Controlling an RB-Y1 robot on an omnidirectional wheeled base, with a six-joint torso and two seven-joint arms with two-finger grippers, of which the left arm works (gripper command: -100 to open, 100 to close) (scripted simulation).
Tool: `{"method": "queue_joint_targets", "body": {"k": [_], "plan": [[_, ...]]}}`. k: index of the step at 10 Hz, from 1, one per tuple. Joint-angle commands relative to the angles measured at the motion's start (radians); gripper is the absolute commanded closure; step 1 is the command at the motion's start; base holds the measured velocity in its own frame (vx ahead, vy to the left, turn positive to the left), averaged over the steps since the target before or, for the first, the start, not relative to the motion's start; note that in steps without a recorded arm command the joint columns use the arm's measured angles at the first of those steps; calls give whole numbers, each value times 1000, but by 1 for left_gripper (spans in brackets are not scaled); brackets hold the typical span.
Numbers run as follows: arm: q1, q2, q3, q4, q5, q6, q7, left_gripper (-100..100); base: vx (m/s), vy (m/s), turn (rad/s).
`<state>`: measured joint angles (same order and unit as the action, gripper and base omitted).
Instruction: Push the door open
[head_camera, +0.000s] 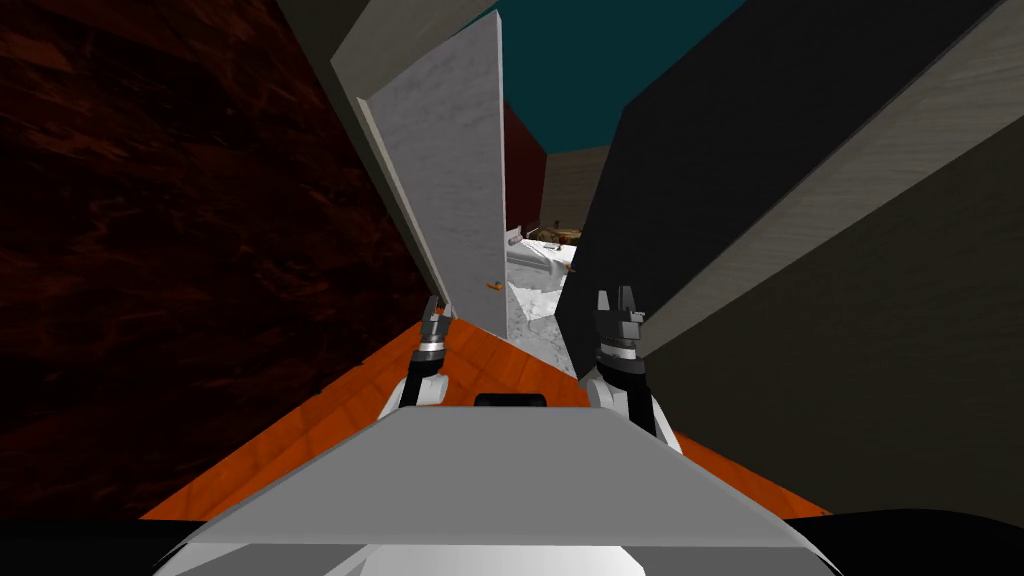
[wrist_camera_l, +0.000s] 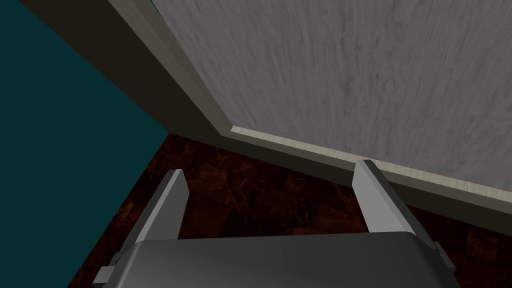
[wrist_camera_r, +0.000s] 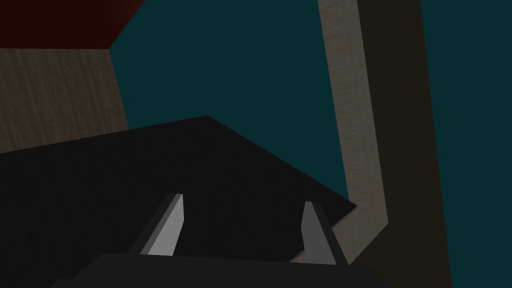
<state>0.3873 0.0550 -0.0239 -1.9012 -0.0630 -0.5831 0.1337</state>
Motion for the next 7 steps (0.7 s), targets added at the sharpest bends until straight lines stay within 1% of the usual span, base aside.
{"method": "queue_joint_targets", "body": {"k": [1,3,4,5,7], "plan": [[-18,7,-7,50,1,-5,-1,-100,86,64,-86],[-36,12,-21,115,-1,-16,-4,-100,88,82,-90],[-36,12,-21,115,-1,-16,-4,-100,65,52,-25],[-45,14,-27,147,-2,-21,-6,-100,63,27,-40],[-63,17,-41,205,-3,-32,-9,-100,75,50,-92]]}}
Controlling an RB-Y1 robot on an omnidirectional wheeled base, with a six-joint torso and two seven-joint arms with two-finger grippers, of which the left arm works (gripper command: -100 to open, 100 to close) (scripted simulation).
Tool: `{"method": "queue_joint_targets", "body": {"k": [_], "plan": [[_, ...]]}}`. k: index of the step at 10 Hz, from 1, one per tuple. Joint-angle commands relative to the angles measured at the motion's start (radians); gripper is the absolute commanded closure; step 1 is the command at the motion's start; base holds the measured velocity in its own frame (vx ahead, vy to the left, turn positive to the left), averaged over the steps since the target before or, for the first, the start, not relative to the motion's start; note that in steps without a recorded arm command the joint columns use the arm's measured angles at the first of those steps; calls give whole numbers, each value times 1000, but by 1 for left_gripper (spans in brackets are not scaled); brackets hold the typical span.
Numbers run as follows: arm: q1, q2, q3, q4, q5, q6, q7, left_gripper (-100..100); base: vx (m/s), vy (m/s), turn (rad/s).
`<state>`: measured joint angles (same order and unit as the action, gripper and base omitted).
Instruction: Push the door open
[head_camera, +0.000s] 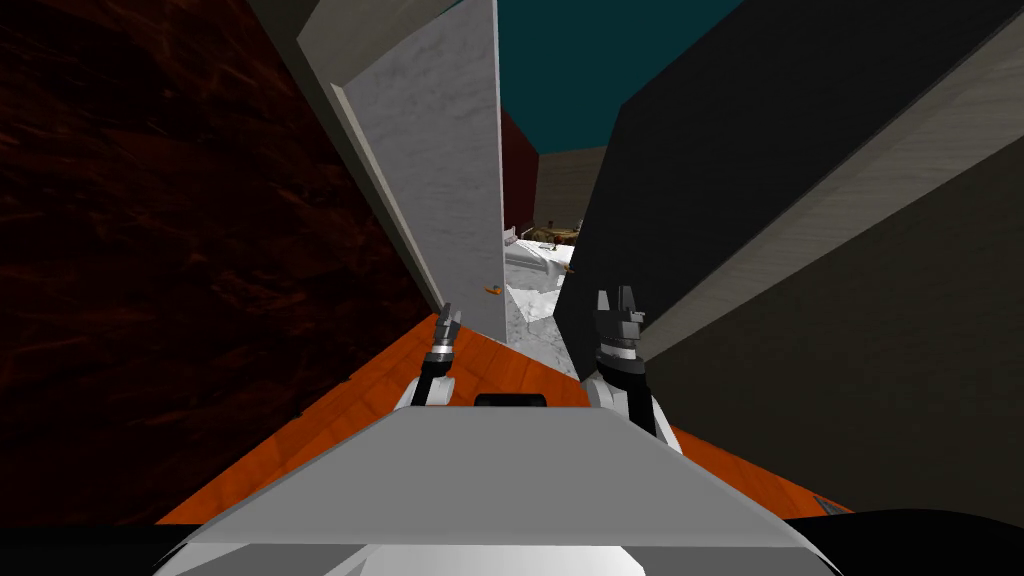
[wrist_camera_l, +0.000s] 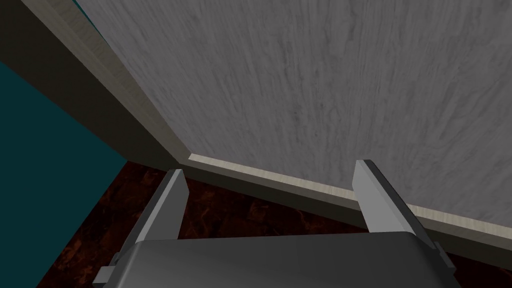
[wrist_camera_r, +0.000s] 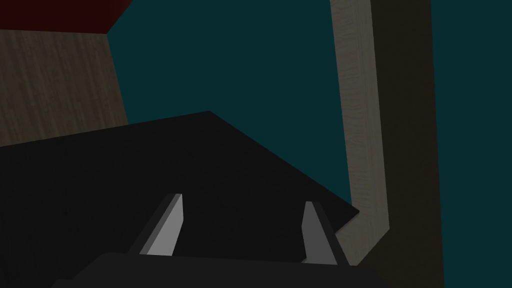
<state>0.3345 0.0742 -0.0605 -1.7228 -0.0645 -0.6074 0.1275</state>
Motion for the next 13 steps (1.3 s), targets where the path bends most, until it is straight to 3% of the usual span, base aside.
{"method": "queue_joint_targets", "body": {"k": [1,3,5,13], "plan": [[-10,-2,-5,34,-1,-7,-3,-100,59,63,-29],[-28,1,-19,100,-3,-18,-7,-100,60,63,-64],[-37,1,-26,133,-4,-23,-8,-100,75,67,-73],[-108,2,-79,382,-9,-65,-22,-100,75,79,-78]]}}
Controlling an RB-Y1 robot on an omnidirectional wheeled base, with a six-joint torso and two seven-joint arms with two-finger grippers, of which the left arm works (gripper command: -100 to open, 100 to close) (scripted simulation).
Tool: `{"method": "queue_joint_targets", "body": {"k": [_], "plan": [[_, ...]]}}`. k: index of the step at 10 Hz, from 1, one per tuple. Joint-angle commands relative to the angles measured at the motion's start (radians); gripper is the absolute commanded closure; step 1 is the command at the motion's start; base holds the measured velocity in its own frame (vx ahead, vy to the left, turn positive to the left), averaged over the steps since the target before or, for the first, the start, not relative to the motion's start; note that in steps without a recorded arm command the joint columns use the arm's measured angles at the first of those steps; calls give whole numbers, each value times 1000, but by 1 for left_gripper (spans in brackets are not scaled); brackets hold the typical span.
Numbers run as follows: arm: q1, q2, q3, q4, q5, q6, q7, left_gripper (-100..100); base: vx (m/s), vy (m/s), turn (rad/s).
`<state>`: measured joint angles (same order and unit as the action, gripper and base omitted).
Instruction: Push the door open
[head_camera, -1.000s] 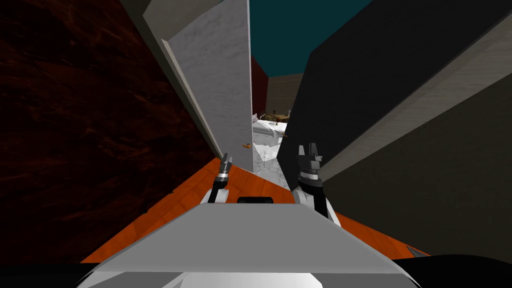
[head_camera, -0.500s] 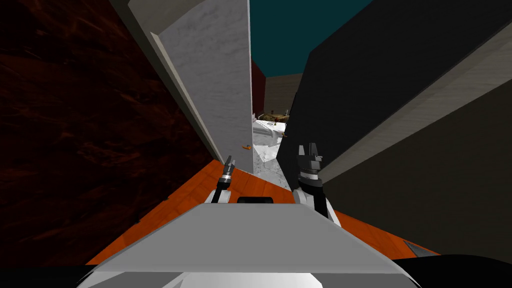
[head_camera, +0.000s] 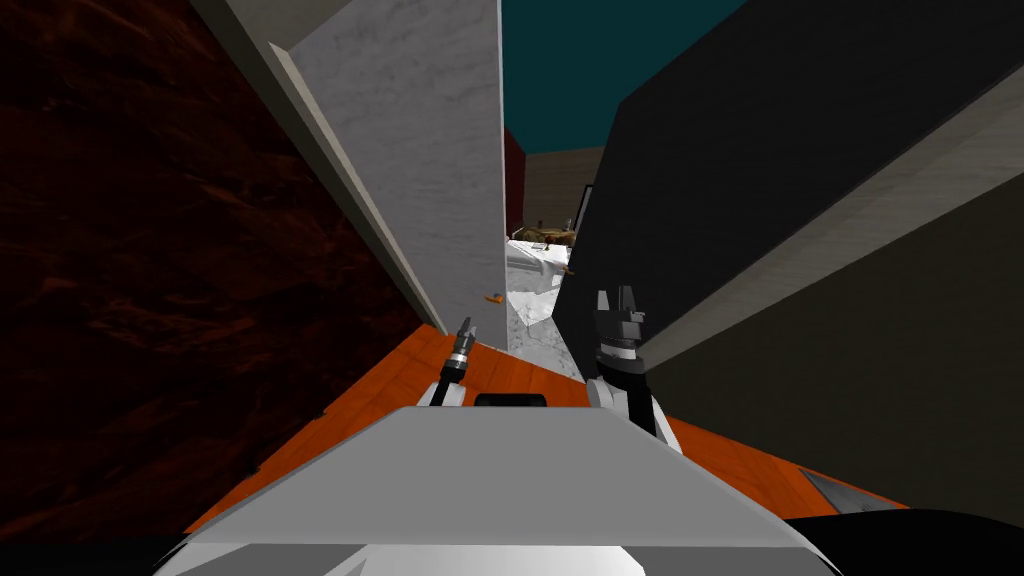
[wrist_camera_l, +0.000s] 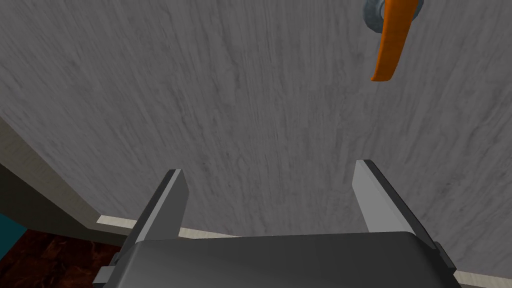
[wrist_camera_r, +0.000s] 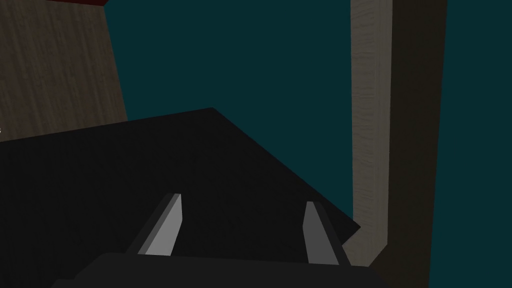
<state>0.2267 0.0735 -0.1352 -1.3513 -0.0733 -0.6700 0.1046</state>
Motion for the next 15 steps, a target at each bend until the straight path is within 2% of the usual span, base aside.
{"method": "queue_joint_targets", "body": {"k": [1,8,15], "plan": [[-8,2,-11,45,-1,-7,0,-100,85,76,-79],[-58,-8,-49,227,-5,-37,-10,-100,80,79,-67],[-97,-21,-79,367,-8,-60,-17,-100,70,69,-55]]}}
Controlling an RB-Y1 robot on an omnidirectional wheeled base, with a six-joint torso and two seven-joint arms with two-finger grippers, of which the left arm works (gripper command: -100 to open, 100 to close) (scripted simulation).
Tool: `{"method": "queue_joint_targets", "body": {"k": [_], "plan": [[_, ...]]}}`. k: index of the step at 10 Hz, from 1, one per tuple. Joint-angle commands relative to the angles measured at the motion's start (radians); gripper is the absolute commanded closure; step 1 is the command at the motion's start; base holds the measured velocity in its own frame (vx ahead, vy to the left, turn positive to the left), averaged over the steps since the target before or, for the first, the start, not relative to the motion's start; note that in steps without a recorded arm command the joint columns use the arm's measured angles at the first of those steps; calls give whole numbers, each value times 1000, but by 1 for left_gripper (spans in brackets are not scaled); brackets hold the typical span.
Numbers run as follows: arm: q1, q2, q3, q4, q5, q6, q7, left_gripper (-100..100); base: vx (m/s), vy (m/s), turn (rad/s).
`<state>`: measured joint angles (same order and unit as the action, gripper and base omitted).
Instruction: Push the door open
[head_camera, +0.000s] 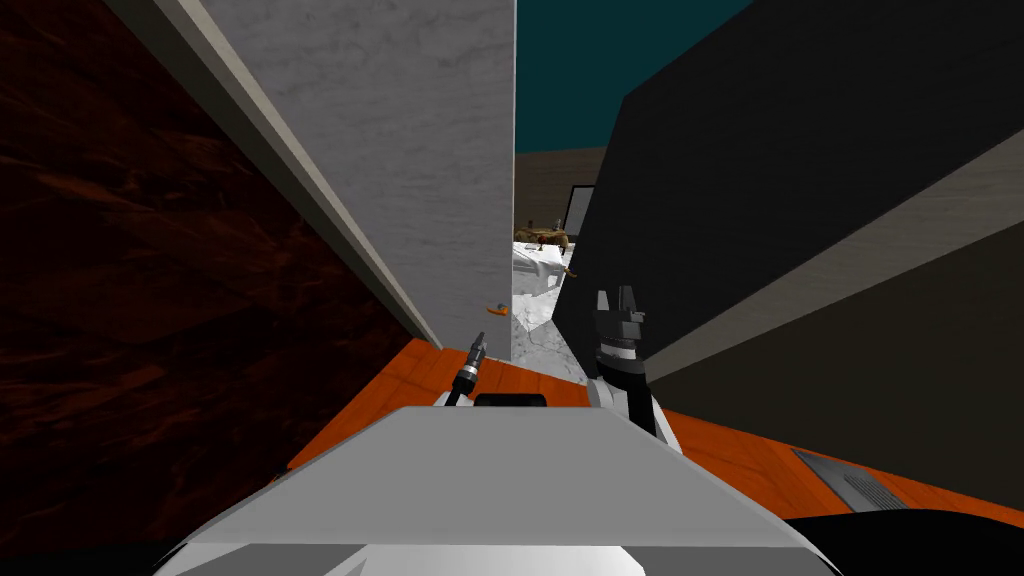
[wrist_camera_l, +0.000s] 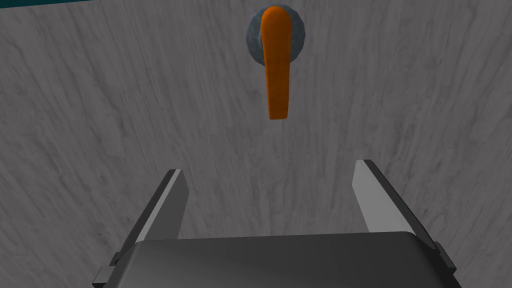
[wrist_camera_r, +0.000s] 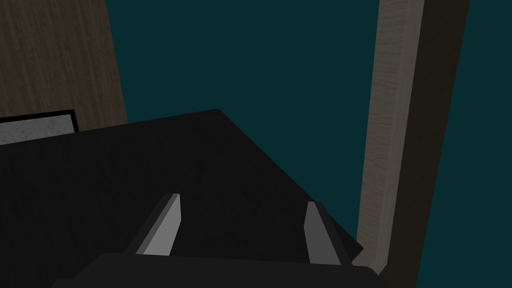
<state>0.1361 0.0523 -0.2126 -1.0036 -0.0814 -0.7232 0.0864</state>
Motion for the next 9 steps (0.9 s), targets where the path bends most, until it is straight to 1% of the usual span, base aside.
{"method": "queue_joint_targets", "body": {"k": [1,2,3,6,8,9], "plan": [[-10,-2,-4,32,0,-8,0,-100,66,55,-43],[-7,-2,-3,20,0,-4,-1,-100,28,25,-10],[-13,3,1,30,2,-7,-3,-100,107,-24,-29],[-22,7,9,44,5,-10,-6,-100,187,-57,-23],[-29,4,14,55,7,-13,-9,-100,218,-22,-29],[-33,1,17,60,9,-15,-10,-100,224,-75,-24]]}}
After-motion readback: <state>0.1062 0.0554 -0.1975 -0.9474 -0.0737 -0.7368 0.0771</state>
